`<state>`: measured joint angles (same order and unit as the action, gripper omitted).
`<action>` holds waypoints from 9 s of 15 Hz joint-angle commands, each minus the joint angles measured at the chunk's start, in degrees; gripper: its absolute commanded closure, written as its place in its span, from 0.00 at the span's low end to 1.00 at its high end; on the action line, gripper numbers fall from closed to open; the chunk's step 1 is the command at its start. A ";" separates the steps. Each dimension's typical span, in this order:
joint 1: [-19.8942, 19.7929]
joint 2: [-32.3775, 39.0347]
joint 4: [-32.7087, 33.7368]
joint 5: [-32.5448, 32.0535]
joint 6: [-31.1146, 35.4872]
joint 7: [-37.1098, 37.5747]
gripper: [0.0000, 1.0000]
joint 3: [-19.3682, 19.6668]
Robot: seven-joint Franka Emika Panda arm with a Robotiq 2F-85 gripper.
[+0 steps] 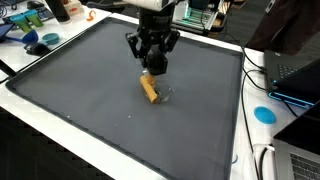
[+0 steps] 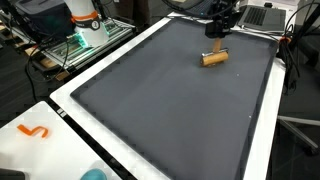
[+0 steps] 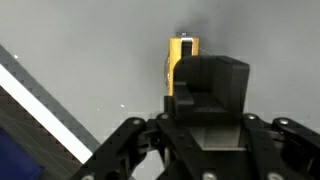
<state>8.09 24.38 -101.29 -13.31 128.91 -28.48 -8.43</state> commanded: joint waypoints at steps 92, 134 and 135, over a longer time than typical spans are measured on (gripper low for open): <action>11.87 -3.08 10.86 -14.47 -18.62 17.88 0.77 -3.15; -15.54 -5.48 11.44 30.26 -16.44 -16.41 0.77 1.78; -15.90 -5.60 11.00 31.04 -16.35 -16.85 0.77 2.04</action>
<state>-6.45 21.06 -86.88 14.17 111.30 -43.08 -6.86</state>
